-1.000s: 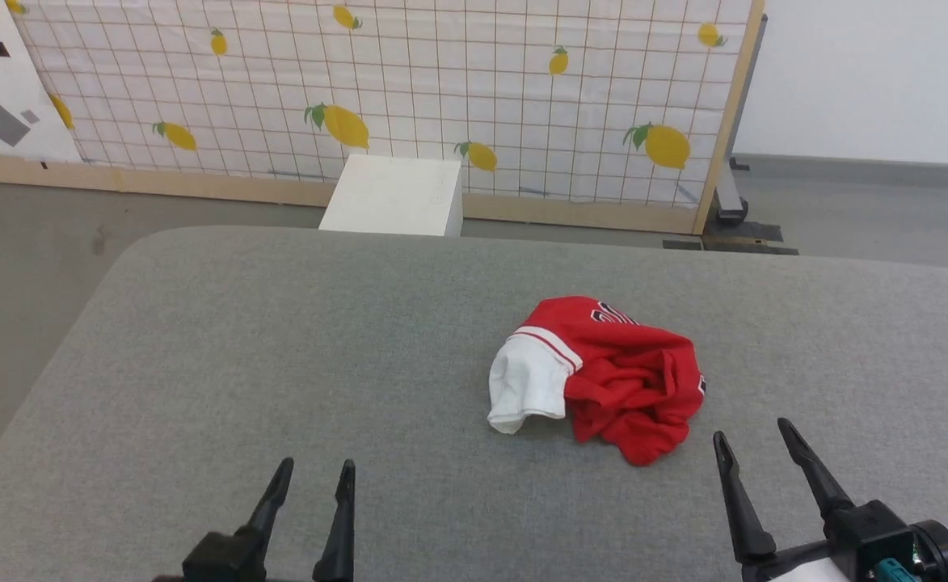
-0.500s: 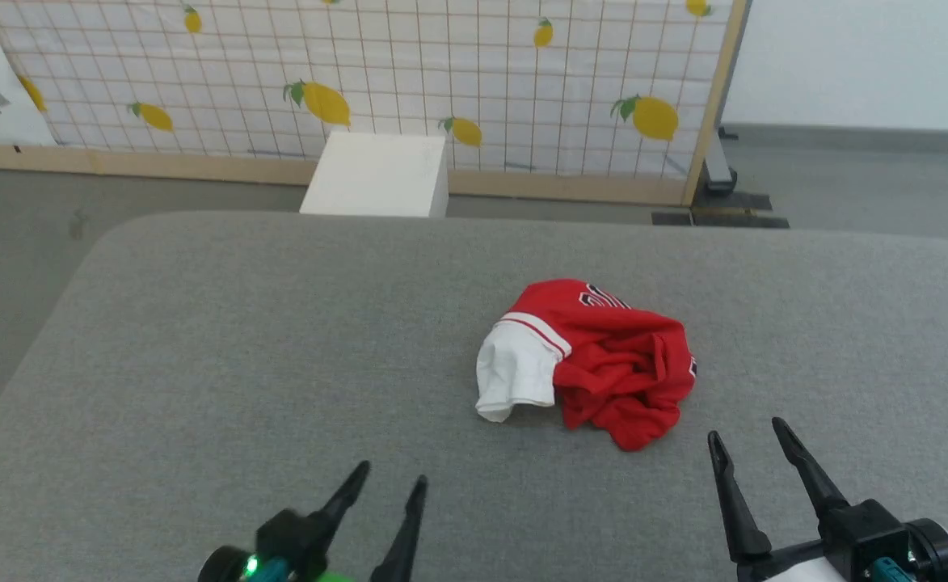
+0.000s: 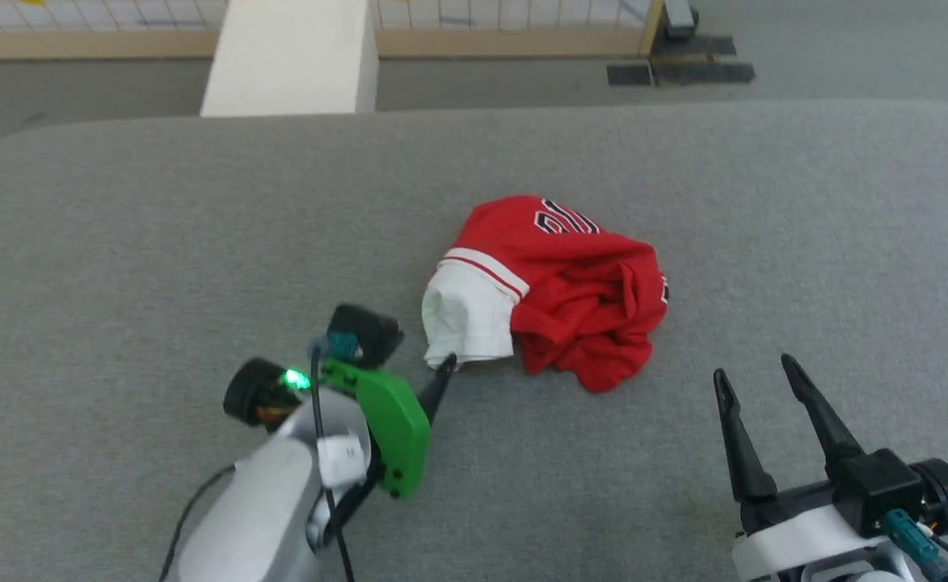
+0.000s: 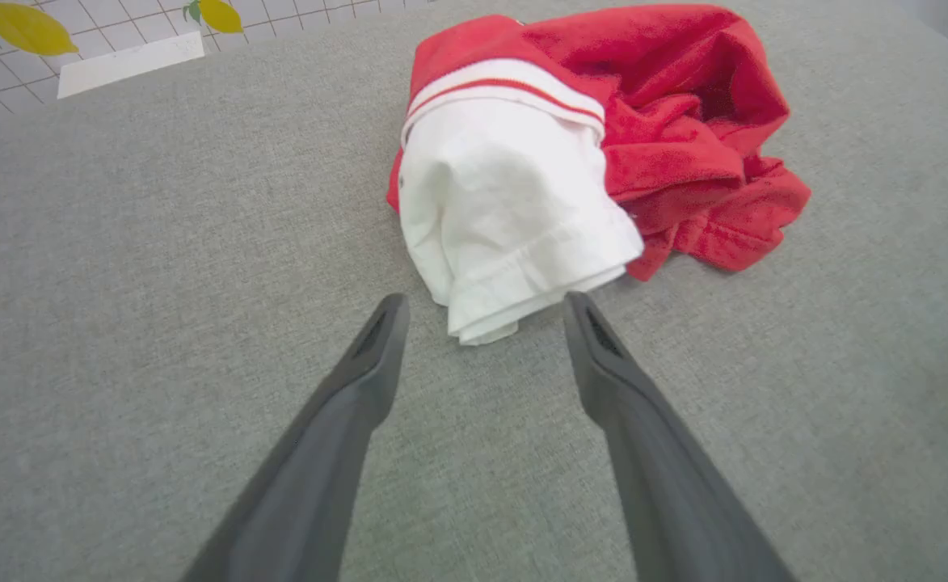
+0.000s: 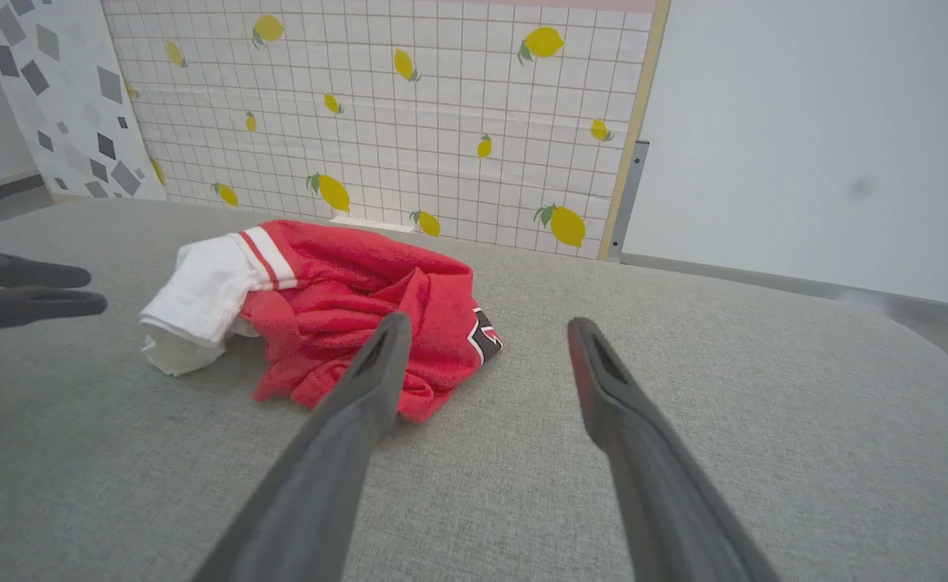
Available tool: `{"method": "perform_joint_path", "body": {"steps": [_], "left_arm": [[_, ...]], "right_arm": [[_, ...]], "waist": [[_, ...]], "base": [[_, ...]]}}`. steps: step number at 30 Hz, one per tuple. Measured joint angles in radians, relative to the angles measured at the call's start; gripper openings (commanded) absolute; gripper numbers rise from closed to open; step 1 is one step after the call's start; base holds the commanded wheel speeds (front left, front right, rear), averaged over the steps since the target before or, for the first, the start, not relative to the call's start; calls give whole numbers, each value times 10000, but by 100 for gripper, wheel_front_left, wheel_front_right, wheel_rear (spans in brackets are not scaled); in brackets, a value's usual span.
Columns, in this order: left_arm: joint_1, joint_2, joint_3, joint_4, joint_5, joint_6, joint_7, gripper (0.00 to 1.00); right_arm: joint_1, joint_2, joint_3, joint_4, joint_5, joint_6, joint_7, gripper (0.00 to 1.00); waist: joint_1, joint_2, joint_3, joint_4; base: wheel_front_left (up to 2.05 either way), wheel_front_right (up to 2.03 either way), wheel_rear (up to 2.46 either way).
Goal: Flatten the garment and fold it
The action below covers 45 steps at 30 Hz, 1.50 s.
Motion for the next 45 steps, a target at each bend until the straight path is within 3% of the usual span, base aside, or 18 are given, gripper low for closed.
{"method": "perform_joint_path", "body": {"steps": [11,12,13,14,17,24,32,38,39,40,41,45], "left_arm": [[-1757,-142,-23,2286,-115,-92,777,100],[-1845,-157,-71,2449,-138,-127,880,94],[-1954,-161,-123,2541,-184,-171,1041,38],[-2053,-157,-165,2598,-261,-180,1127,0],[-2246,-136,-316,2685,-479,-263,1183,0],[-1470,84,-61,2332,-723,-178,236,0],[829,1555,1446,378,-1384,779,-387,0],[2397,1958,2184,-426,-1887,1350,-604,0],[2568,1958,2161,-412,-1879,1350,-677,20],[2690,1925,2136,-378,-1866,1352,-869,71],[2731,1868,2127,-336,-1825,1390,-1104,100],[2675,1509,2021,-314,-1413,1365,-2938,100]], "right_arm": [[-370,0,-12,-15,186,0,-2,100],[-403,-2,-12,-17,199,0,0,100],[-438,0,-6,-19,213,0,-2,100],[-458,0,0,-21,234,0,-2,100],[-476,0,-13,-13,267,0,-2,100],[-436,0,-119,94,261,0,-2,100],[-66,0,-153,253,234,0,-8,100],[91,2,50,382,236,0,-8,100],[99,2,92,422,234,0,-8,100],[115,2,121,462,234,0,-8,100],[137,4,140,483,234,0,-8,100],[196,0,176,612,234,0,-6,100]], "waist": [[0,0,1250,-798],[0,0,1321,-852],[0,0,1384,-896],[0,0,1431,-925],[0,0,1510,-943],[0,0,1146,-739],[0,-1,206,-24],[0,0,-452,580],[0,0,-549,665],[0,-1,-647,743],[0,0,-717,800],[0,0,-985,1031]], "base": [[0,0,0],[0,0,0],[0,0,0],[0,0,0],[0,0,0],[0,0,0],[0,0,0],[0,0,0],[0,0,0],[0,0,0],[0,0,0],[0,0,0]]}}
